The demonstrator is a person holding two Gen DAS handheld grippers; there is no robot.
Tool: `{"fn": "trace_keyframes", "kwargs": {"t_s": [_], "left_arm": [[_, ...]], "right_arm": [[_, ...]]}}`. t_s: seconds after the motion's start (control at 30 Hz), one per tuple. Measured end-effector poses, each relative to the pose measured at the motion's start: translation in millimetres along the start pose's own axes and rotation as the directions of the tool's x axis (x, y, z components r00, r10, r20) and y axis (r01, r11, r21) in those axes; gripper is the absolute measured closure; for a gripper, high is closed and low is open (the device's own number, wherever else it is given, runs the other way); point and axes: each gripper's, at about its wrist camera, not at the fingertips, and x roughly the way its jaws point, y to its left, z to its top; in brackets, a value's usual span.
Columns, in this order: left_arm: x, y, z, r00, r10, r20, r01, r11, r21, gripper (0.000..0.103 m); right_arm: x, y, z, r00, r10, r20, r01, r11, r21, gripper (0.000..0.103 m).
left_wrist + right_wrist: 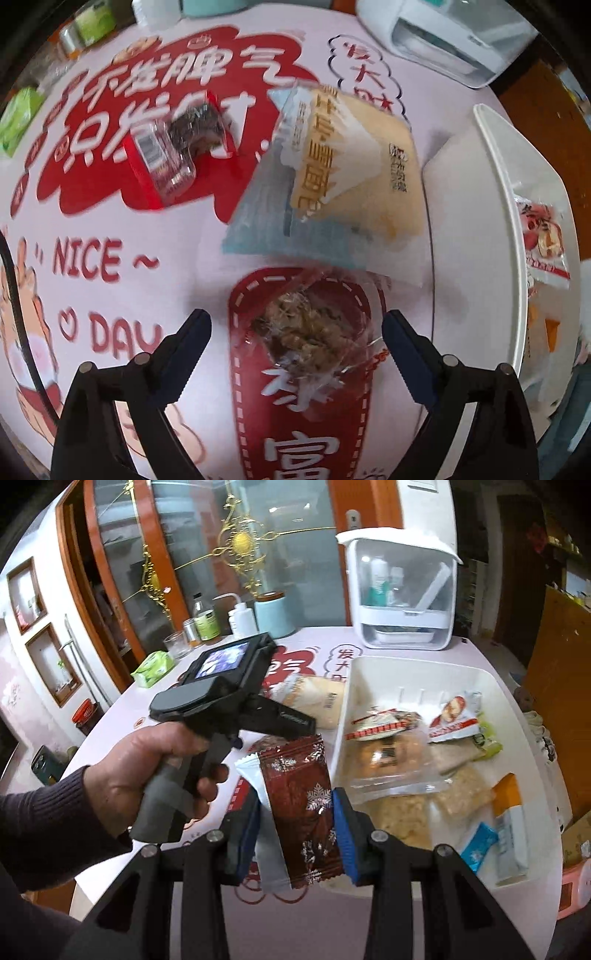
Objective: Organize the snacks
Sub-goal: 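Grasp the brown foil packet with the right gripper while the left grasps the clear dried-fruit bag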
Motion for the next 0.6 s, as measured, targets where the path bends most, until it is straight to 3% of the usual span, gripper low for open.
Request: {"fn": "trace_keyframes", "kwargs": {"t_s": [0.13,0.27,0.43,0.6], "left_arm": [[7,-2,-3,1.0,0.021,-0.01,-0.021,0.999,-0.044,0.011],[16,-5,-4,0.999,0.031,-0.016,-0.032,0.997,-0.068,0.026],[15,-11,-11,1.0,0.024,-0.007,-0.025,0.997,-0.076,0.038],[-11,-17,-38,0.998,0.049,0.041,-0.046,0.996,-0.071,0.039]], "right_arm": [[-3,-10,-2,1.0,0.001,0.006,-0.001,1.0,0.022,0.065],[-4,-20,-5,1.0,0.007,0.01,-0.008,0.999,0.034,0.065],[-10,-31,-6,0.999,0.022,0.025,-0.023,0.999,0.041,0.065],[-17,-44,-3,0.999,0.034,0.035,-0.035,0.999,0.039,0.065]]}}
